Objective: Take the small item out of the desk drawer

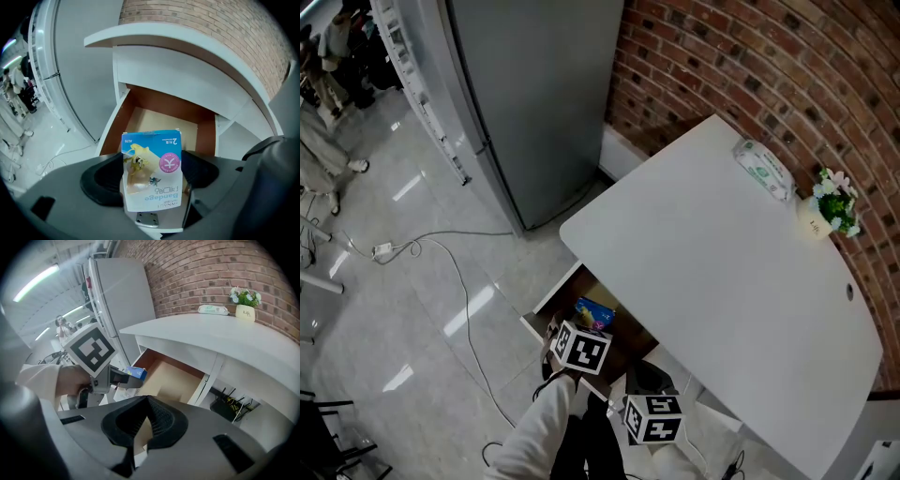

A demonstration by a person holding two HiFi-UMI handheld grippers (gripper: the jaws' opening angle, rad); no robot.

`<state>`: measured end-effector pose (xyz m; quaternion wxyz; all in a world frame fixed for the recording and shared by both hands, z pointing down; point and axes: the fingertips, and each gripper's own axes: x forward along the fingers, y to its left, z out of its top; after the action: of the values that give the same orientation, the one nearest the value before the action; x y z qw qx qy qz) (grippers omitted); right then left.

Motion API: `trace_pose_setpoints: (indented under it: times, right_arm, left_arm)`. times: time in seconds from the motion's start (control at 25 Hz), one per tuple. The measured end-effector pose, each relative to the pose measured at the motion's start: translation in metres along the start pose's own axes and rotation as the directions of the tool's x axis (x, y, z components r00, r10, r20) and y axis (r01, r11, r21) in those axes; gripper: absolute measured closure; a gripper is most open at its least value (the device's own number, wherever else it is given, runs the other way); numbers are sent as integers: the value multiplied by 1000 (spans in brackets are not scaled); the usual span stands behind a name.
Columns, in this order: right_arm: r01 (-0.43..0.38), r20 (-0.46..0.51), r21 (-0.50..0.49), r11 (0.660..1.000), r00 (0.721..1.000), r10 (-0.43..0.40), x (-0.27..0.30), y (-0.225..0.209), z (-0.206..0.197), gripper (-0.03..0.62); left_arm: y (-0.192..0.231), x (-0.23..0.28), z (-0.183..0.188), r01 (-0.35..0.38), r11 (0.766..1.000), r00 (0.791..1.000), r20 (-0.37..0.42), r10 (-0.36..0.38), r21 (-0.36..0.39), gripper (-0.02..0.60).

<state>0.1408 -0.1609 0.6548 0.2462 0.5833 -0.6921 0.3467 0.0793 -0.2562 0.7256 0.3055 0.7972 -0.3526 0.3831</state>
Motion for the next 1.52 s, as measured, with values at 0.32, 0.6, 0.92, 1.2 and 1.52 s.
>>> trace_pose_setpoints:
  times: [0.32, 0.6, 0.92, 1.2, 1.52]
  right_arm:
    - [10, 14, -8, 1000, 1000, -10, -17, 10, 11, 571]
    - [16, 47, -16, 1000, 999, -16, -45, 21, 25, 571]
    - [14, 92, -18, 1000, 996, -12, -77, 34, 36, 571]
    - [4, 126, -13, 1000, 992, -2, -108, 44, 36, 571]
    - [-10, 197, -21, 1000, 980, 14, -147, 55, 39, 571]
  left_arm:
    - [-3, -60, 13, -13, 1000, 997, 74, 12, 10, 190]
    - [-9, -115, 16, -18, 999, 993, 118, 14, 30, 190]
    - [-17, -175, 7, -34, 999, 986, 165, 28, 33, 190]
    - [-18, -220, -9, -73, 997, 973, 221, 67, 17, 190]
    - [-18, -278, -20, -106, 994, 951, 290, 109, -29, 190]
